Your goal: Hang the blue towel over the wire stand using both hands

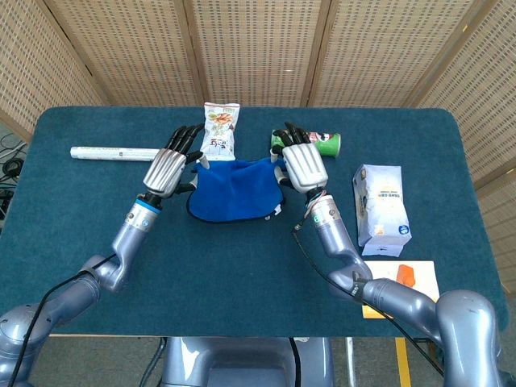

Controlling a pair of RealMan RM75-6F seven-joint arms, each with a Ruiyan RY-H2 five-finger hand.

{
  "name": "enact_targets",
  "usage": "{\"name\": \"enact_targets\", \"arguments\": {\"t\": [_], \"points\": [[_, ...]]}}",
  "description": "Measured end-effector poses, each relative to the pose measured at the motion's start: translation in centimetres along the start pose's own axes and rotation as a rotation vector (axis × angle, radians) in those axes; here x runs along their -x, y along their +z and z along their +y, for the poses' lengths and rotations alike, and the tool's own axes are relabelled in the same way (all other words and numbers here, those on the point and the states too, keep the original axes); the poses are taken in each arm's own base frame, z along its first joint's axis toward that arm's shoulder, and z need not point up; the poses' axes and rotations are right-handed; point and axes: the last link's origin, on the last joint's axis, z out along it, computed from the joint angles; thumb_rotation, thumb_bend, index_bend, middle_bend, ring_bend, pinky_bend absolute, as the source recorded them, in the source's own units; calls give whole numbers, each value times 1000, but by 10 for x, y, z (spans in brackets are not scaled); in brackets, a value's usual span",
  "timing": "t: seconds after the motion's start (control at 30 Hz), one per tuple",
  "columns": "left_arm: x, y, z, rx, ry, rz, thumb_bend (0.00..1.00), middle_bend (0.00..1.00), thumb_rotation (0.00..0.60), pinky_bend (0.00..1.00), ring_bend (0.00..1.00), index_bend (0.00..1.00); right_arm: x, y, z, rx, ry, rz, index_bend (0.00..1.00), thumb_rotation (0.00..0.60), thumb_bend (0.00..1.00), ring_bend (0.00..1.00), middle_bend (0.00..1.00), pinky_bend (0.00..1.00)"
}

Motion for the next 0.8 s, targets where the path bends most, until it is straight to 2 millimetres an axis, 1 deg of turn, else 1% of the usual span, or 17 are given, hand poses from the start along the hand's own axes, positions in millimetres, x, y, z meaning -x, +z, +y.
{"name": "enact_targets", "arguments": {"t": [0.2,0.43,0.7,0.8], "points": [[4,-5,-8,-22,-4,-18,485,0,600,0,0,703,1,-1,4,16,1,-11,625,600,517,45,209,115],[7,-15,-19,-50,-13,-31,485,0,600,0,0,703,5,-2,8,32,-4,-18,625,600,517,45,209,115],[5,-22,-27,-56,3,-44,480,0,600,0,0,702,8,-4,10,35,-3,-24,625,600,517,46,209,115],[7,-23,-28,-57,11,-64,480,0,600,0,0,687,9,-5,9,33,-3,-25,625,600,517,46,209,115]]}}
